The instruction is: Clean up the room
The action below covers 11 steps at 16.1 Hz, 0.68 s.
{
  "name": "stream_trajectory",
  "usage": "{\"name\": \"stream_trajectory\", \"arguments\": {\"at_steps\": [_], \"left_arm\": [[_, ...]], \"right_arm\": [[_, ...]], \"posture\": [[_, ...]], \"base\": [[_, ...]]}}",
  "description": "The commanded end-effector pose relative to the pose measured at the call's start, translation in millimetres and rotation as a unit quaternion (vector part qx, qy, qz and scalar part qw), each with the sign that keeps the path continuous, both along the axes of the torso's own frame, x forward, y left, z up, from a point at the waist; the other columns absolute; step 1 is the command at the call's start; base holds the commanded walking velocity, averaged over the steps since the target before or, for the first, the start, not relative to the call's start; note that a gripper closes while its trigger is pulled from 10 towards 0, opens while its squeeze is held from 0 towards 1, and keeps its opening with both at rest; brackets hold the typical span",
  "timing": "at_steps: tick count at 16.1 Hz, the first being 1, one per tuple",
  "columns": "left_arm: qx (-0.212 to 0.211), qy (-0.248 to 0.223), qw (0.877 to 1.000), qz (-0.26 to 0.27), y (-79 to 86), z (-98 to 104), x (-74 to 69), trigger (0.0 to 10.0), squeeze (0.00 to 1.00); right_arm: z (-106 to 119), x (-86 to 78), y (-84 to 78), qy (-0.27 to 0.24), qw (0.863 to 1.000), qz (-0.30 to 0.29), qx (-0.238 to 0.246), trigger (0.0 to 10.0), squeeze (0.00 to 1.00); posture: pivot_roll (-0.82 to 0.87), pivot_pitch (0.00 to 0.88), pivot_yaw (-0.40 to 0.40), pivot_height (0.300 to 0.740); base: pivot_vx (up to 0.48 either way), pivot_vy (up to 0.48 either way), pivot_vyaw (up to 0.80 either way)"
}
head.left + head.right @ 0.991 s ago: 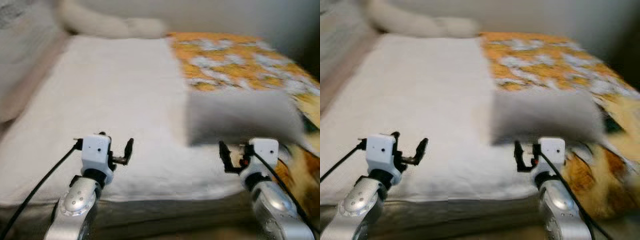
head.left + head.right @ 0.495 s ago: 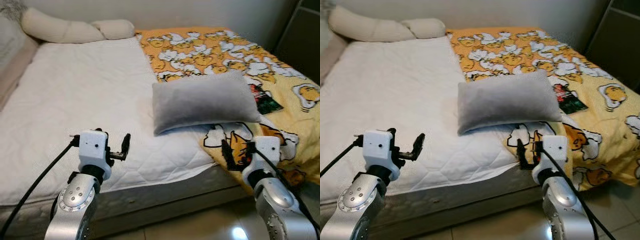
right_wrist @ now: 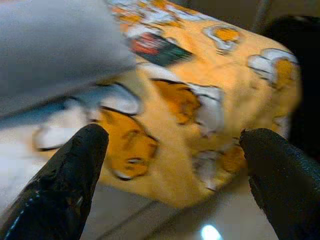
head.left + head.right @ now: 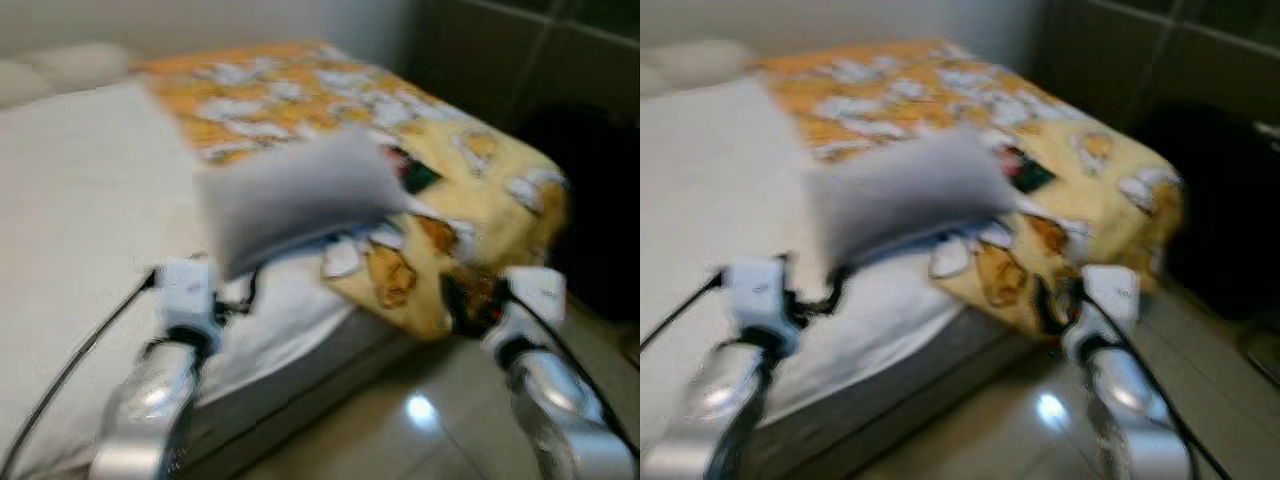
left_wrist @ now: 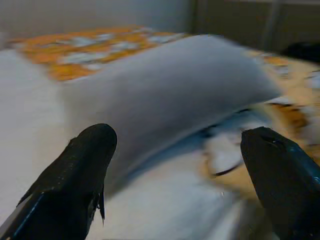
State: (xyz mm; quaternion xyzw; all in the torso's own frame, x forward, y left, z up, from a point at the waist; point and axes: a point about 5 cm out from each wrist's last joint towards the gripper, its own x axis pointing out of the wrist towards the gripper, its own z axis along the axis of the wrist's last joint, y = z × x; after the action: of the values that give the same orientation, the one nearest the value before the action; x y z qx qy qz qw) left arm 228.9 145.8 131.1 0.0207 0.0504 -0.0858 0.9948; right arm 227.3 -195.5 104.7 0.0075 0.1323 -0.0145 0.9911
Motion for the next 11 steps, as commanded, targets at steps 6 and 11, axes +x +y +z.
{"name": "stream_trajectory", "arguments": {"at_steps": [6,11], "left_arm": [[0.010,0.006,1.000,0.015,8.5,-3.3,-3.9,10.0,0.00],[0.013,0.006,1.000,0.019,10.6,-2.8,-7.3,10.0,0.00]], "right_arm": [[7.5,7.5,13.5,-0.017,0.998,0.059,-0.016,10.0,0.00],[6.5,8.6,23.8,-0.016,0.994,0.111,-0.013,10.0,0.00]], "posture": [[-0.01,0.000,-0.049,0.740],[0.00,0.000,-0.058,0.740]], "base": [[0.280,0.000,0.13],[0.265,0.000,0.80]]}}
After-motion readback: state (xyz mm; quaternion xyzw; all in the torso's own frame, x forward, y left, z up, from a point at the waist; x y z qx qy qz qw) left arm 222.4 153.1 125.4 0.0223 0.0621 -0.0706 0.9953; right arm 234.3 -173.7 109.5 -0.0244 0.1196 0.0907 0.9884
